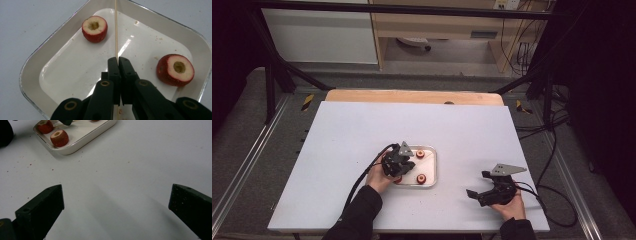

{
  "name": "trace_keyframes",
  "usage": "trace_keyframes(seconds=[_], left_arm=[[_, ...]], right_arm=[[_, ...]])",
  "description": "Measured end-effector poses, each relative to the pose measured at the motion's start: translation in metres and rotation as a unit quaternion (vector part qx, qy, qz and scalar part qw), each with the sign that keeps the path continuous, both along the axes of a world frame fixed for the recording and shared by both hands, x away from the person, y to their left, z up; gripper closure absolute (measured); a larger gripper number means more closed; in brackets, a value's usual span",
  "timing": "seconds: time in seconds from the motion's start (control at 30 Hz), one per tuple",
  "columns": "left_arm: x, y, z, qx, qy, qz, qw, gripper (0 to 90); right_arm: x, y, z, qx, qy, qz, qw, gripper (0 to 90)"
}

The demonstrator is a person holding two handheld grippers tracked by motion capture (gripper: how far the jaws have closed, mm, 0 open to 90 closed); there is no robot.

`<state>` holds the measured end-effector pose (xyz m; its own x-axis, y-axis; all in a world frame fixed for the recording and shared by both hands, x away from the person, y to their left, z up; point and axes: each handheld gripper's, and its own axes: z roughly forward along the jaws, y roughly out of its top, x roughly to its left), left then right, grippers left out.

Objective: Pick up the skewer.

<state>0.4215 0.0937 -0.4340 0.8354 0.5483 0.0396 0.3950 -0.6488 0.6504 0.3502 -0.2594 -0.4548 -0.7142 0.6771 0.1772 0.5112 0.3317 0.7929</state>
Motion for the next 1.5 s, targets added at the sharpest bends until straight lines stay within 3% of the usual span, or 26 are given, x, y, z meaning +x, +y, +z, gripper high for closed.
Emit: trace_keyframes(seconds=[0.17,0.3,0.6,0.7,0.87,0.97,1.1,1.13,1.17,1.23,1.3,1.37,1.47,1.5], left_arm=[[-0.004,0.004,0.008,-0.008,-0.005,0.009,0.9999,88.6],[-0.012,0.009,0.016,-0.02,-0.014,0.013,0.9996,88.7],[-0.025,0.021,0.028,-0.04,-0.024,0.03,0.9984,88.8],[-0.029,0.024,0.031,-0.042,-0.022,0.032,0.9984,88.8],[-0.038,0.023,0.032,-0.038,-0.018,0.024,0.9988,88.8],[-0.044,0.02,0.033,-0.037,-0.013,0.015,0.9991,88.8],[-0.051,0.014,0.035,-0.029,-0.007,0.002,0.9996,88.8],[-0.053,0.013,0.035,-0.026,-0.006,-0.002,0.9997,88.8],[-0.054,0.011,0.035,-0.023,-0.004,-0.006,0.9997,88.8],[-0.059,0.004,0.037,-0.012,-0.002,-0.018,0.9998,88.8],[-0.06,0.002,0.037,-0.009,-0.001,-0.022,0.9997,88.8],[-0.062,-0.004,0.039,-0.004,-0.002,-0.029,0.9996,88.8],[-0.066,-0.013,0.042,0.008,-0.004,-0.042,0.9991,88.8],[-0.067,-0.016,0.043,0.013,-0.005,-0.047,0.9988,88.8]], right_arm=[[-0.001,0.0,0.001,0.002,-0.002,-0.002,1.0,0.5],[-0.001,0.005,0.004,-0.017,-0.014,-0.011,0.9997,0.6],[-0.004,0.019,0.008,-0.032,-0.026,-0.011,0.9991,0.6],[-0.006,0.026,0.011,-0.056,-0.043,0.004,0.9975,0.6],[-0.007,0.032,0.014,-0.071,-0.05,0.018,0.9961,1.1],[-0.009,0.04,0.022,-0.098,-0.07,0.025,0.9924,2.2],[-0.011,0.048,0.027,-0.116,-0.081,0.037,0.9893,2.9],[-0.014,0.053,0.029,-0.133,-0.091,0.047,0.9858,3.5],[-0.014,0.053,0.029,-0.133,-0.091,0.047,0.9858,3.5],[-0.016,0.059,0.034,-0.154,-0.103,0.061,0.9807,4.8],[-0.017,0.061,0.036,-0.16,-0.107,0.066,0.9791,5.4],[-0.018,0.065,0.038,-0.173,-0.116,0.075,0.9752,6.7],[-0.019,0.071,0.04,-0.199,-0.131,0.093,0.9666,9.1],[-0.02,0.074,0.04,-0.216,-0.138,0.103,0.961,10.7]])
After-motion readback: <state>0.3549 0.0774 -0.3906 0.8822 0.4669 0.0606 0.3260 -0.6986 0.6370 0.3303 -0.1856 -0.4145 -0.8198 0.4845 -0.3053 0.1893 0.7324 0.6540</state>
